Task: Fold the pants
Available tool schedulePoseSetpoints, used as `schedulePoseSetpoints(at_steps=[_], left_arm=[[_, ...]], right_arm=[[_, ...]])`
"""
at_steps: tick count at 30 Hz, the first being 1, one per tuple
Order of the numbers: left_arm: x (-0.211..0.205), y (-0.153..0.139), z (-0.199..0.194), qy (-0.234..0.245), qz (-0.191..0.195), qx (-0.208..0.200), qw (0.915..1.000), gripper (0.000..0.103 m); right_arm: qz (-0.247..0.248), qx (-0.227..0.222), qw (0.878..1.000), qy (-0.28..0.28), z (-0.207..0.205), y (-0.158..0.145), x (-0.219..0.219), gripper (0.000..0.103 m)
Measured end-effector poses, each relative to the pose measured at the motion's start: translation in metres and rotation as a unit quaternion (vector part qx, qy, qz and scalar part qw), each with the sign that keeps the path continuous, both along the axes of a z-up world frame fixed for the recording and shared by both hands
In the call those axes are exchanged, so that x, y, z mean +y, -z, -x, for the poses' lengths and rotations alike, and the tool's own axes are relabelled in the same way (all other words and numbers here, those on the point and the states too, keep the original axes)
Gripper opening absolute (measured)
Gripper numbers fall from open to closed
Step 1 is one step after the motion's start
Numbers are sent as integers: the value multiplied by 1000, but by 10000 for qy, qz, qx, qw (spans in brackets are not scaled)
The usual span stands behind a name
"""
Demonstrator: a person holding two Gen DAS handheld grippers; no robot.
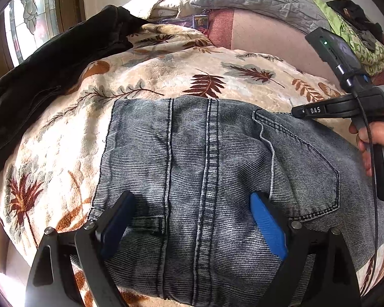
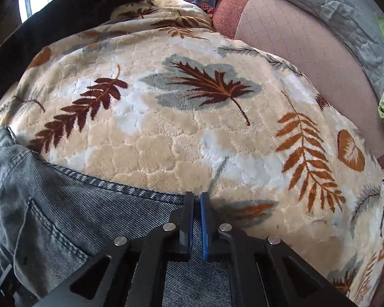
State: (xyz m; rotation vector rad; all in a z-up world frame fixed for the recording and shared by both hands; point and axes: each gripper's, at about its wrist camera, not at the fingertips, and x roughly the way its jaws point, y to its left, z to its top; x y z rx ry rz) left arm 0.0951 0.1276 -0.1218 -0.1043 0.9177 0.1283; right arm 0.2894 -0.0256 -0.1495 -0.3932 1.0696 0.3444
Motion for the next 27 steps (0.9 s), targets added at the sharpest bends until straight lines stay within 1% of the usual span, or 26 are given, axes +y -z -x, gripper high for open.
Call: schedulePoseSetpoints(at_steps=[2, 4, 5, 7, 8, 10, 11, 12, 13, 14, 15, 16, 17, 19, 20, 22, 24, 25, 27], left_arm=[[0, 0, 0, -7, 14, 2, 10000, 91], [-1, 0, 0, -14, -12, 3, 10000, 91], [-1, 0, 0, -19, -14, 4, 10000, 91], [0, 0, 0, -26, 7, 7, 10000, 91], [0, 0, 0, -29, 10, 6, 10000, 91], [-1, 0, 0, -32, -5, 3, 10000, 91], [-1, 0, 0, -35, -6, 0, 10000, 91], [-1, 0, 0, -38, -2, -3, 10000, 91], [-1, 0, 0, -32, 5, -6, 10000, 91], [-1, 0, 0, -27, -7, 5, 10000, 91], [-1, 0, 1, -31, -15, -8, 10000, 92], [-1, -1, 1, -44, 0, -27, 10000, 92], [-1, -1, 2, -49, 9, -43, 10000, 92], [-1, -2, 2, -69, 5, -59, 10000, 92], [-2, -4, 3, -91, -3, -92, 9999, 92], [-4, -8, 6, -96, -53, -216, 9997, 91], [-9, -17, 12, -46, -124, -483, 9987, 91], [-13, -21, 16, -2, -189, -629, 9978, 91], [-22, -27, 20, 140, -288, -843, 9959, 91]], right_arm=[[-359, 92, 9992, 156, 1, -11, -12, 8], [-605, -54, 9977, 301, 6, -29, -24, 8], [-829, -35, 9959, 357, 12, -38, -30, 8], [-1316, 145, 9902, 454, 29, -50, -45, 8], [-1521, 277, 9868, 478, 39, -51, -51, 9], [-1897, 663, 9785, 472, 55, -41, -56, 9], [-1939, 828, 9761, 521, 61, -30, -56, 13], [-1857, 980, 9760, 582, 63, -15, -56, 19], [-1714, 1187, 9756, 691, 60, 4, -57, 37], [-1859, 1250, 9717, 751, 57, 16, -61, 36], [-2068, 1137, 9684, 808, 57, 14, -66, 36], [-2170, 1141, 9652, 911, 57, 8, -69, 37], [-2213, 1089, 9639, 1007, 60, -1, -72, 46], [-2476, 663, 9610, 1036, 79, -27, -86, 54], [-2668, 516, 9558, 1119, 93, -39, -97, 60], [-3091, 267, 9416, 1306, 126, -56, -129, 65], [-3363, 132, 9270, 1656, 163, -60, -172, 66], [-3501, 119, 9174, 1888, 181, -57, -197, 66], [-3782, 4, 8923, 2464, 216, -52, -252, 66]])
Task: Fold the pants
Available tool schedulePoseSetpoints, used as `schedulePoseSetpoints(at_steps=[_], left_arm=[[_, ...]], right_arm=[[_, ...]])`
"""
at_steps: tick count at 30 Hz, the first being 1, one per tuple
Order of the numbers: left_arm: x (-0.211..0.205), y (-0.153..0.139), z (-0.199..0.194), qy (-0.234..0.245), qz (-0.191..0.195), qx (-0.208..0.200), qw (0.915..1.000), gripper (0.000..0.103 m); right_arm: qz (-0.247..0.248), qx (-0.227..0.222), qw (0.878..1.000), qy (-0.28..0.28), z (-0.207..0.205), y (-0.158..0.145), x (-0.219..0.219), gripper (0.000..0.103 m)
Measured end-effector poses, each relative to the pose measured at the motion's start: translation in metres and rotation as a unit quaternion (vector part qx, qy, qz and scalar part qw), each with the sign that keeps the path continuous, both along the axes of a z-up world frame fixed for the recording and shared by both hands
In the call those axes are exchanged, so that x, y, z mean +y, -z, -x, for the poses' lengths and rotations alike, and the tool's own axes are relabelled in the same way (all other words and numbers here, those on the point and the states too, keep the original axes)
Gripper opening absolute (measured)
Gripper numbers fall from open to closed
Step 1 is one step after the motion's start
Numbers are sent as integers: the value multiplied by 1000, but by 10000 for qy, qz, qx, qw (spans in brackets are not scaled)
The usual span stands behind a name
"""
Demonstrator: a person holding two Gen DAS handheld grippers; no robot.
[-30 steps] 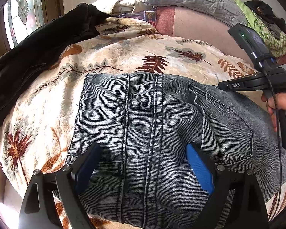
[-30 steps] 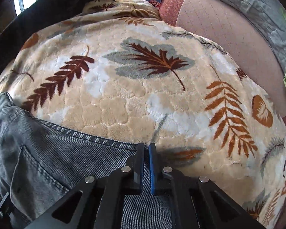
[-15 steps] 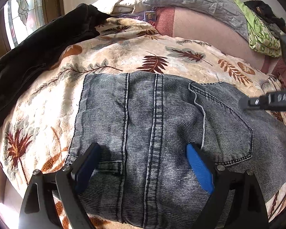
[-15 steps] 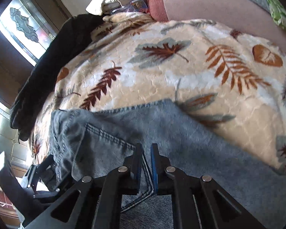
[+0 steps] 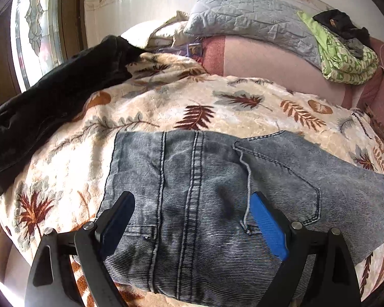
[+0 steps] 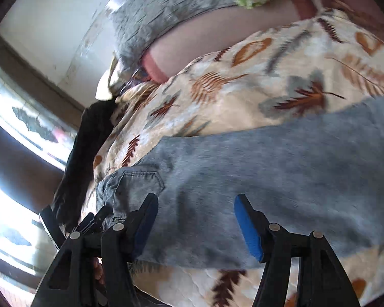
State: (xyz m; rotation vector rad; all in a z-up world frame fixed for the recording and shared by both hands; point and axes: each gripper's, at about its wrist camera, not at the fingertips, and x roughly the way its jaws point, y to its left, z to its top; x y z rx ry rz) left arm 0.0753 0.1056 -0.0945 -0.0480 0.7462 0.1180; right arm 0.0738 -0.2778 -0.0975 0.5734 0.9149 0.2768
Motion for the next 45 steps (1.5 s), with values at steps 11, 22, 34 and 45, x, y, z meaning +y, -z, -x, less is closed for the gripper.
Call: schedulePoseSetpoints(at_steps=[11, 22, 34, 45], left_arm=[[-52, 6, -1, 673, -307, 36, 9973, 91], [-53, 15, -3, 600, -359, 158, 9974, 91], [-40, 15, -6, 454, 80, 136, 9988, 92], [-48, 6, 1, 651, 267, -27, 9975, 91]], right_arm=[[-1707, 138, 9760, 1348, 50, 39, -194, 67], [-1353, 202, 9836, 1175, -3, 13, -192, 65], [-1223, 893, 9777, 1453, -99, 53, -211, 65], [-1212, 306, 9707, 2053, 47, 15, -197, 77]])
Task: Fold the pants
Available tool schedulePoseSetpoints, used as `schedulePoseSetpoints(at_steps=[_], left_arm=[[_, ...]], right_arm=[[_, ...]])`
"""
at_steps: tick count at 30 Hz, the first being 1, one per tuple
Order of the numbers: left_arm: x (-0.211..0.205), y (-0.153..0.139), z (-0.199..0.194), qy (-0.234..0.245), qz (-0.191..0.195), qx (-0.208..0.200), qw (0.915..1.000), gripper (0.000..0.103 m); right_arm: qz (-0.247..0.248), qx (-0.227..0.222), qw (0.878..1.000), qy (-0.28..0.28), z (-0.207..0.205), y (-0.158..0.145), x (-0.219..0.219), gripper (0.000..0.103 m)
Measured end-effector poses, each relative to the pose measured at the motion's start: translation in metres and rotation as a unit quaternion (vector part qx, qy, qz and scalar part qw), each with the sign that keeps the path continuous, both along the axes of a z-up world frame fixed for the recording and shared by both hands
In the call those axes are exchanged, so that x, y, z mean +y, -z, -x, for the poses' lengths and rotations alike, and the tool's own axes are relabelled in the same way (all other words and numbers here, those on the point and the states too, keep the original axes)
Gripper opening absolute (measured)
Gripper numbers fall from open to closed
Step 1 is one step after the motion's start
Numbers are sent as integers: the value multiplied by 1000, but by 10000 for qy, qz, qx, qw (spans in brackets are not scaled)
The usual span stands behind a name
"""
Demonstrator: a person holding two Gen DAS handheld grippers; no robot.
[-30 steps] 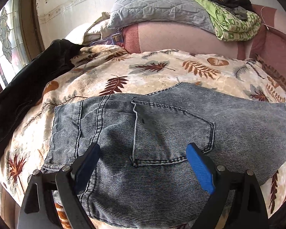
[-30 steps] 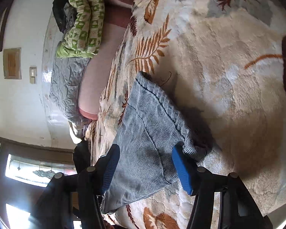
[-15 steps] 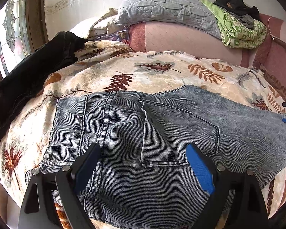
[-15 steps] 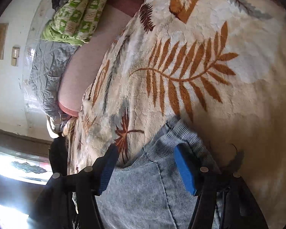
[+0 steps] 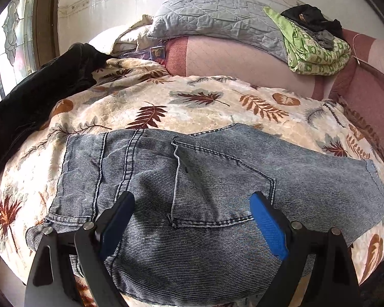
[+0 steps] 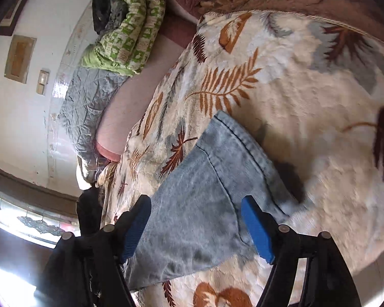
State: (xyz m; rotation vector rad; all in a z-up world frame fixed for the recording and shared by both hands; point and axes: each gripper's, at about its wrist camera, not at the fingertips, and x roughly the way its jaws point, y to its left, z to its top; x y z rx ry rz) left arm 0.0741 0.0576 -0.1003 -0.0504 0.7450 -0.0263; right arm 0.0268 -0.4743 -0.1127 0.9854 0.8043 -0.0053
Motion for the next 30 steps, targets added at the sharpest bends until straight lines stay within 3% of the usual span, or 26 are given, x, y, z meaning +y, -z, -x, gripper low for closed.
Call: schedulePoseSetpoints(at_steps=[5, 12, 18, 24, 27, 30], left_arm=[[-7, 1, 2, 149, -53, 23, 9999, 91], [-11, 1, 6, 185, -223, -50, 9996, 91], [-13, 5, 3, 189, -236, 41, 9995, 91], [-26, 6, 4, 398, -353, 55, 9986, 91], [-38, 0, 7, 578, -469, -17, 9972, 91], [-49, -5, 7, 643, -351, -19, 9973, 91]], right_arm=[[-393, 277, 9979, 431, 34, 28, -23, 78], [-918, 301, 9932, 652, 20, 50, -39, 77], [-845, 400, 9935, 651, 11, 53, -37, 73], [-588, 706, 9939, 601, 6, 57, -38, 51], [-255, 884, 9946, 473, 3, 55, -37, 32], [-23, 884, 9955, 343, 3, 52, -34, 28]])
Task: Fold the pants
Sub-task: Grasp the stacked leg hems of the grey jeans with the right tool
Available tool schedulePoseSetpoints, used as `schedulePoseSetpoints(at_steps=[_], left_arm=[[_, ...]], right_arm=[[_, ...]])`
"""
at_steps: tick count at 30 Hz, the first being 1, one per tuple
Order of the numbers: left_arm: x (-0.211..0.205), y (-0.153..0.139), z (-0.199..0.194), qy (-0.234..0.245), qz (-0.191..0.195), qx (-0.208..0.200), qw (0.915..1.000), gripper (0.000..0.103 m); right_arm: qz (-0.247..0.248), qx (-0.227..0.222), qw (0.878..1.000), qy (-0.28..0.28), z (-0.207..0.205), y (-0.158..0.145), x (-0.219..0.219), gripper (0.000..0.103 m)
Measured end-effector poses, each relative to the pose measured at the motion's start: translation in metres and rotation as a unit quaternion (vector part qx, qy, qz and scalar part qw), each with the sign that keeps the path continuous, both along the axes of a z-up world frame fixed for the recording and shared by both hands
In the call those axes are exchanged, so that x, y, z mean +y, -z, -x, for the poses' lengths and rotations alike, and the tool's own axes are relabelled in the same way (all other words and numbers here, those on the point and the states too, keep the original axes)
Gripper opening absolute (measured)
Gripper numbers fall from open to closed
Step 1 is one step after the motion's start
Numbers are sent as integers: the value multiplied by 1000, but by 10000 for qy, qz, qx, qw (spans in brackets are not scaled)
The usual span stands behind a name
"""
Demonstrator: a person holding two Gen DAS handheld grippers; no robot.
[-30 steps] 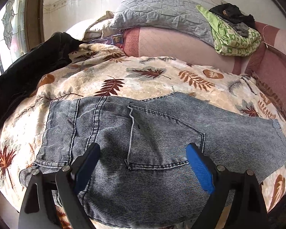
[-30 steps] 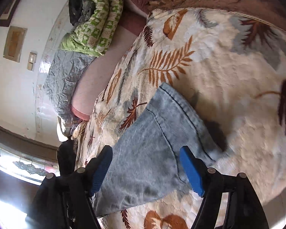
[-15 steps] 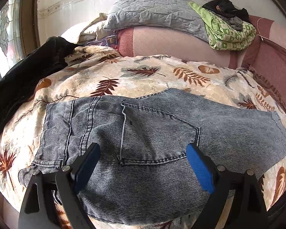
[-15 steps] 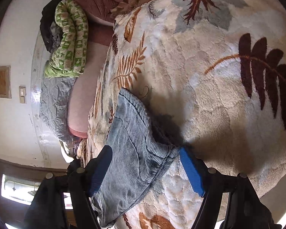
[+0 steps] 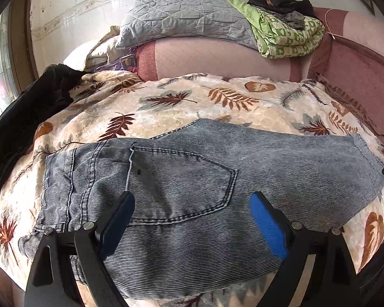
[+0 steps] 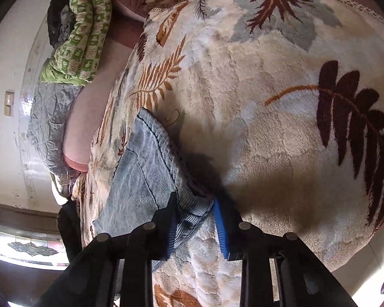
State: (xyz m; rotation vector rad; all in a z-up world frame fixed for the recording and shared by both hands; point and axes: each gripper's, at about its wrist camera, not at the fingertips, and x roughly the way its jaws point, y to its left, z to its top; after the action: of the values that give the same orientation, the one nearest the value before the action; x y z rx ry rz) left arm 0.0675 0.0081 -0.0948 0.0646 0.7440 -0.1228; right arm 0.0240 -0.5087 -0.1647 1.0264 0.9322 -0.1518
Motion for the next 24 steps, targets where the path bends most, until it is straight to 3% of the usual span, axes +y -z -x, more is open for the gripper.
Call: schedulePoseSetpoints(at_steps=[7, 11, 15, 18, 20, 21, 24], left_arm=[[-59, -5, -3, 390, 413, 212, 9982, 91], [-104, 1, -7, 565, 98, 333, 9978, 91], [-128, 1, -13, 681, 307, 567, 9956, 91], [-152, 18, -24, 619, -225, 948, 9933, 91], [-167, 47, -34, 644, -779, 1439, 9844, 95], [-169, 45, -31, 651, -865, 1163, 9873, 97], [-168, 41, -31, 650, -868, 1225, 9865, 97]], right_arm=[[502, -94, 9986, -162, -3, -14, 9, 24], [784, -180, 9964, -266, -5, -24, 16, 24], [1035, -158, 9937, -395, -8, -29, 23, 24], [1075, -164, 9932, -422, -9, -30, 23, 24], [1150, -198, 9921, -471, -11, -34, 25, 24], [1183, -224, 9914, -503, -12, -38, 28, 24], [1431, -318, 9870, -655, -16, -52, 38, 21]])
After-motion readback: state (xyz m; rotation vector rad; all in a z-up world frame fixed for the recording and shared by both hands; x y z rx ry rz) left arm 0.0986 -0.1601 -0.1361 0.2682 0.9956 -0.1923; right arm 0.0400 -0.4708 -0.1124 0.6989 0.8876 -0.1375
